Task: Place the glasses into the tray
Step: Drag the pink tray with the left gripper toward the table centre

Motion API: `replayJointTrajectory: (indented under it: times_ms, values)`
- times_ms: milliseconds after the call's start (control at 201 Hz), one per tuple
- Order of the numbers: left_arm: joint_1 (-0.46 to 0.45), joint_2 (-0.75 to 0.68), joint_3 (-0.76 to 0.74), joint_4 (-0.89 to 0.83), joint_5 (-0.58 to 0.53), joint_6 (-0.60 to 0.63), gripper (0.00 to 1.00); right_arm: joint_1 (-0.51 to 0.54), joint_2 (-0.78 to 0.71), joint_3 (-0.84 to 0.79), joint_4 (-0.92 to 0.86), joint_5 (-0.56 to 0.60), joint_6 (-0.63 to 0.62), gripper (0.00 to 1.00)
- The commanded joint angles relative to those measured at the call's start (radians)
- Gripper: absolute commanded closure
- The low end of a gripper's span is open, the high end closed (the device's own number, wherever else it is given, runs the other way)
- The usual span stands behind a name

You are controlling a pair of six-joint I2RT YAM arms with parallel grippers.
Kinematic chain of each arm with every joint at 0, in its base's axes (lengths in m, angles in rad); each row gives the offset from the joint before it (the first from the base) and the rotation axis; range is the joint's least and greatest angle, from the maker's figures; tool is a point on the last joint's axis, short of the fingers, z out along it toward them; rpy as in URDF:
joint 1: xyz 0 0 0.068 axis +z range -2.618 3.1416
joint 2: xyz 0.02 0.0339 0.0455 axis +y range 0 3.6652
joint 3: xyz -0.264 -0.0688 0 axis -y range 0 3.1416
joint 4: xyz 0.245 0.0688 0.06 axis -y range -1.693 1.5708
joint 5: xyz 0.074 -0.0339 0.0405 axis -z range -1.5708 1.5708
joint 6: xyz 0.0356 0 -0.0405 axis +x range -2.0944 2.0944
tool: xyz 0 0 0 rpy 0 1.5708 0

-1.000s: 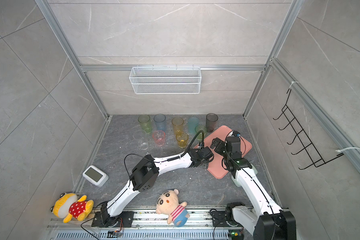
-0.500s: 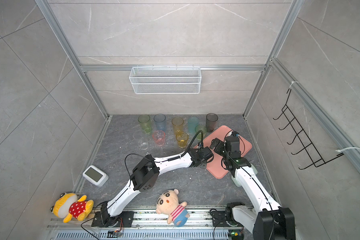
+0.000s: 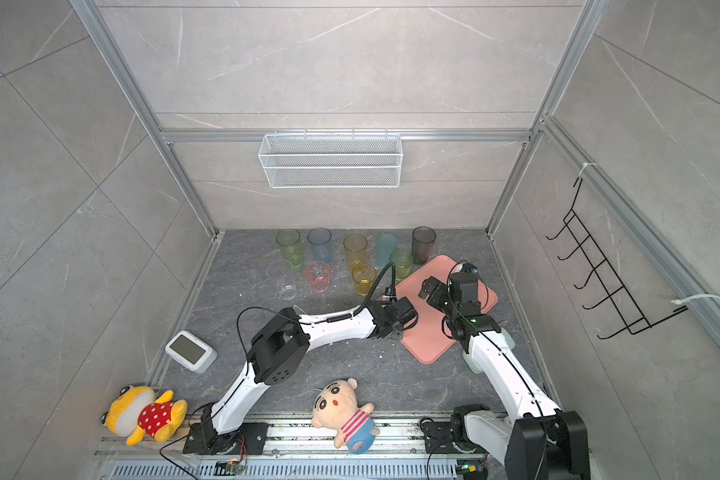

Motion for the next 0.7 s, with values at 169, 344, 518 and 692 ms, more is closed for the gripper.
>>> replayJointTrajectory:
  times_ms: [169,344,518,692]
  values:
    - [0.047,-0.119,-0.169,-0.026,-0.017,-0.017,0.71,0.005,0.012,0.015,0.024,-0.025,0.007,0.01]
    - [0.074,-0.173,-0.262,-0.008,0.003,-0.018,0.76,0.005,0.013,0.015,0.027,-0.024,0.007,0.01]
    - [0.109,-0.23,-0.361,0.022,0.02,-0.025,0.77,0.008,0.018,0.015,0.029,-0.027,0.006,0.01]
    - [0.143,-0.295,-0.456,0.057,0.049,-0.005,0.78,0.01,0.024,0.016,0.03,-0.026,0.004,0.01]
